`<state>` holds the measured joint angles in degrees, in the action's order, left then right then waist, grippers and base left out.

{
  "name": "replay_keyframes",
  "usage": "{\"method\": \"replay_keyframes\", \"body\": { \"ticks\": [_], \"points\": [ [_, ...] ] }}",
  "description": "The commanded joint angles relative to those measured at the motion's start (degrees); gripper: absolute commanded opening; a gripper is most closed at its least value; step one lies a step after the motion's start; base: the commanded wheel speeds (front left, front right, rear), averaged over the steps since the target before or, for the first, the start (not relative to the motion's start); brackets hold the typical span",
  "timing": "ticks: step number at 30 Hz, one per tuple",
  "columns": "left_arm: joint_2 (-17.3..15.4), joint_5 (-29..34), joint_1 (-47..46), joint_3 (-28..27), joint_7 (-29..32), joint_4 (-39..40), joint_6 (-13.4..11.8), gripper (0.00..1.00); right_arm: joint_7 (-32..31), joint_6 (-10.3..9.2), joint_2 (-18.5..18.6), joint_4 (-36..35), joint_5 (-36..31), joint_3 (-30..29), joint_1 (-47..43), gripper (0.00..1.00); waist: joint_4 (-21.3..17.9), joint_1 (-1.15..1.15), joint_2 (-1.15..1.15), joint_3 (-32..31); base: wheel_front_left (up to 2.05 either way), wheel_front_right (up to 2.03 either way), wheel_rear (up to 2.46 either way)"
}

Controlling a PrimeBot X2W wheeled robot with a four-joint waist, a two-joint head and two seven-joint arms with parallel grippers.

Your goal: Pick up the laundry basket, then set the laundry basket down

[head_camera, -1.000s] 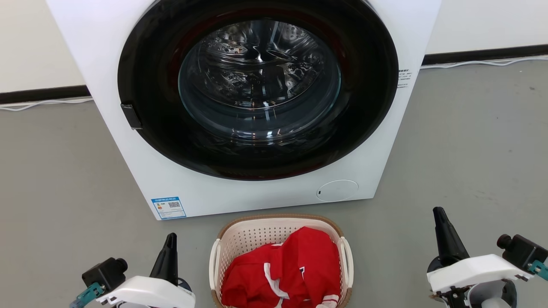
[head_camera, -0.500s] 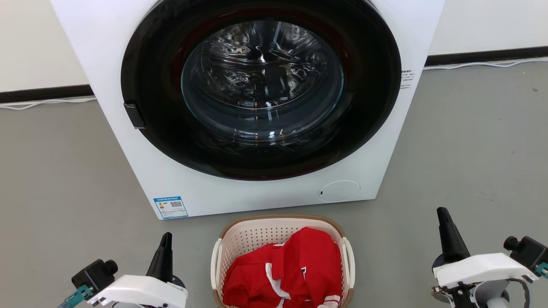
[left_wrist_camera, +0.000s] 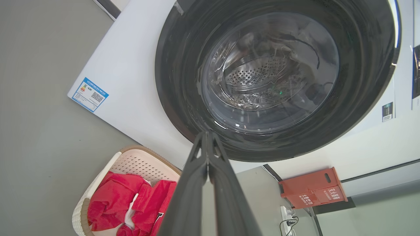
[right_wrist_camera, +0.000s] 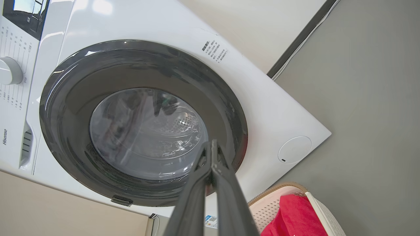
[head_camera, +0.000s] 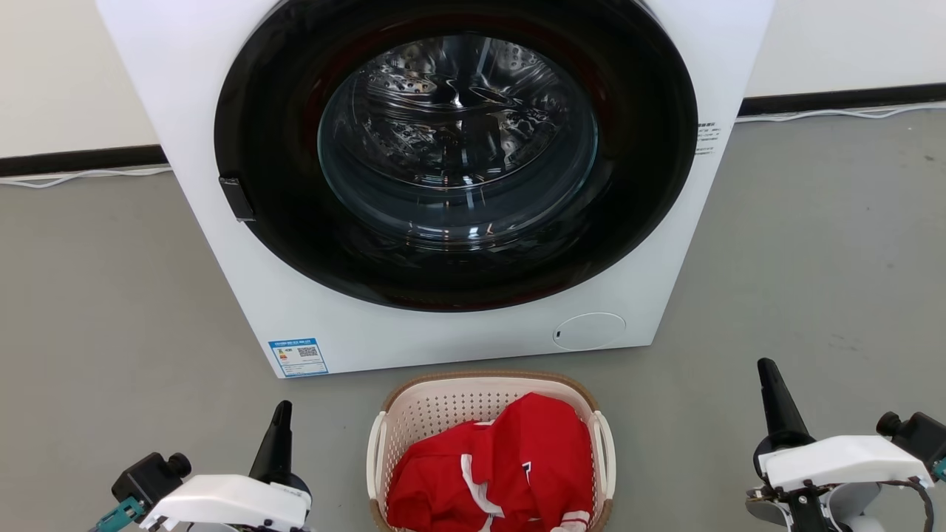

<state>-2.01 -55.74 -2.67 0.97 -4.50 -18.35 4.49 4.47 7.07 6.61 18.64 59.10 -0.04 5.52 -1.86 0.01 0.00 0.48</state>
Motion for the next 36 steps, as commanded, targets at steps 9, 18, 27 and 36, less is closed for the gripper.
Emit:
{"method": "replay_keyframes", "body": {
  "ticks": [9,18,27,36],
  "points": [
    [-0.53,-6.07,-2.67,-2.06,1.78,2.2,0.84,0.0,-1.88,0.24,-0.27,-2.35,5.45,-0.85,1.22,0.0,0.27,0.0,0.0,-0.05,0.0,0.0,0.0],
    [-0.58,-10.52,-2.8,-2.86,3.13,2.5,1.16,0.0,-3.21,0.26,-0.77,-2.68,9.5,-1.67,1.14,0.0,0.51,0.0,0.0,-0.08,0.0,0.0,0.0],
    [-0.64,-15.52,-2.94,-3.76,4.65,2.85,1.52,0.0,-4.7,0.29,-1.33,-3.05,14.05,-2.6,1.05,0.0,0.77,0.0,0.0,-0.13,0.0,0.0,0.0],
    [-0.69,-20.51,-3.08,-4.65,6.17,3.19,1.87,0.0,-6.19,0.32,-1.89,-3.43,18.59,-3.52,0.96,0.0,1.03,0.0,0.0,-0.17,0.0,0.0,0.0]
  ]
}}
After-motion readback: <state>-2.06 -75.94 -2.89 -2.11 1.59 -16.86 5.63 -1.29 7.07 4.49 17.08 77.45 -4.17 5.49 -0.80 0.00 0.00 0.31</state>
